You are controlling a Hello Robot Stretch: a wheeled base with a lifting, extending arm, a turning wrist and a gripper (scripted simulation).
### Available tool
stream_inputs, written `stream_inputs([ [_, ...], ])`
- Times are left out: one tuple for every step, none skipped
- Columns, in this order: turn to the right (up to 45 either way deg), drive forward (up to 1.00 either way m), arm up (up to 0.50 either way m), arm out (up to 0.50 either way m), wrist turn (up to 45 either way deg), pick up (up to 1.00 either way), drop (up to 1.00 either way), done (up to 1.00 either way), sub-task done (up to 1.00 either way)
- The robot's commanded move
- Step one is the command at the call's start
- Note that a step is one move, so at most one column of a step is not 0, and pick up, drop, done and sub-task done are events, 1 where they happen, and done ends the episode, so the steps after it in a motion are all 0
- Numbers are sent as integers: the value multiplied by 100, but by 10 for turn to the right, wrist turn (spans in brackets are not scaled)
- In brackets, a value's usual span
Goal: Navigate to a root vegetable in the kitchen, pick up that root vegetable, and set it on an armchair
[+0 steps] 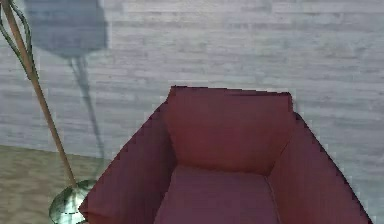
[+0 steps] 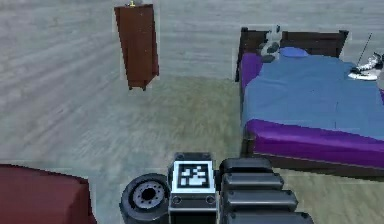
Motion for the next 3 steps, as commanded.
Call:
stream_inputs([
  [-30, 0, 0, 0, 0, 0, 0, 0, 0],
  [450, 0, 0, 0, 0, 0, 0, 0, 0],
  [450, 0, 0, 0, 0, 0, 0, 0, 0],
])
